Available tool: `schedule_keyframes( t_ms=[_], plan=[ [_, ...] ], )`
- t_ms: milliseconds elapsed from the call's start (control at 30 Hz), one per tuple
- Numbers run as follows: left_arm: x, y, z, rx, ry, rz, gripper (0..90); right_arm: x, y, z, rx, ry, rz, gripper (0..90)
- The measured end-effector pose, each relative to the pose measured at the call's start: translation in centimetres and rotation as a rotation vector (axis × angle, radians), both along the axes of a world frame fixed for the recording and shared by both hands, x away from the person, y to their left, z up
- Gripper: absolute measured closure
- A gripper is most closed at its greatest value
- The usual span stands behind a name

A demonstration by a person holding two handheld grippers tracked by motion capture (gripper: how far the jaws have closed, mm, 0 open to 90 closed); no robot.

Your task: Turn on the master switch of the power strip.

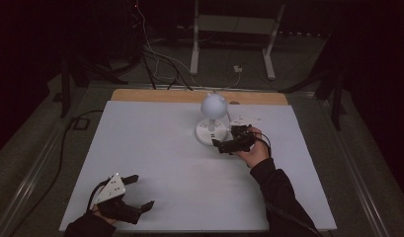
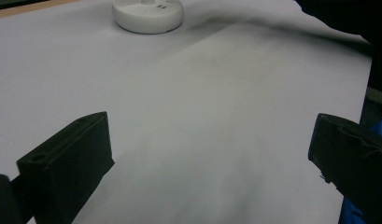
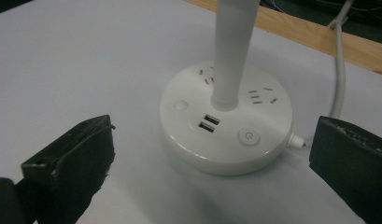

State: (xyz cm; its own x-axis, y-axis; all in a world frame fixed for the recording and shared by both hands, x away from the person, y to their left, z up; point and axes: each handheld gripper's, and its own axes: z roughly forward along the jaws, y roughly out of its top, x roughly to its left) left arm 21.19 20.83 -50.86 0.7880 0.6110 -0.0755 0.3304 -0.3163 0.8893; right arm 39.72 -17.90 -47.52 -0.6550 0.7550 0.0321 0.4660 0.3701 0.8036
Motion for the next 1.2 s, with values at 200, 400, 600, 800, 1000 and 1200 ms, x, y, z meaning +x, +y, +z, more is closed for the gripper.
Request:
schedule_keyframes(
  t_ms=[200, 400, 600, 800, 1000, 1200],
  plan=[
    [0.0, 0.0, 0.0, 0.001, 0.001, -0.001, 0.2, 1.0, -0.1, -0.4, 0.016, 0.012, -0.038, 3.5],
    [0.0, 0.0, 0.0, 0.003, 0.000, -0.002, 0.2, 1.7, 0.0, -0.7, 0.022, 0.016, -0.082, 11.2],
    [0.0, 0.0, 0.0, 0.002, 0.002, -0.001, 0.2, 2.1, 0.3, -1.0, 0.020, 0.018, -0.122, 21.3],
    [0.0, 0.0, 0.0, 0.002, 0.002, -0.003, 0.2, 2.4, 0.6, -1.1, 0.005, 0.007, -0.141, 35.6],
    [0.0, 0.0, 0.0, 0.002, 0.001, -0.001, 0.2, 2.6, 0.7, -1.1, 0.003, 0.004, -0.160, 52.0],
    [0.0, 0.0, 0.0, 0.000, 0.002, -0.001, 0.2, 2.7, 0.9, -1.1, -0.010, -0.001, -0.167, 58.3]
  ],
)
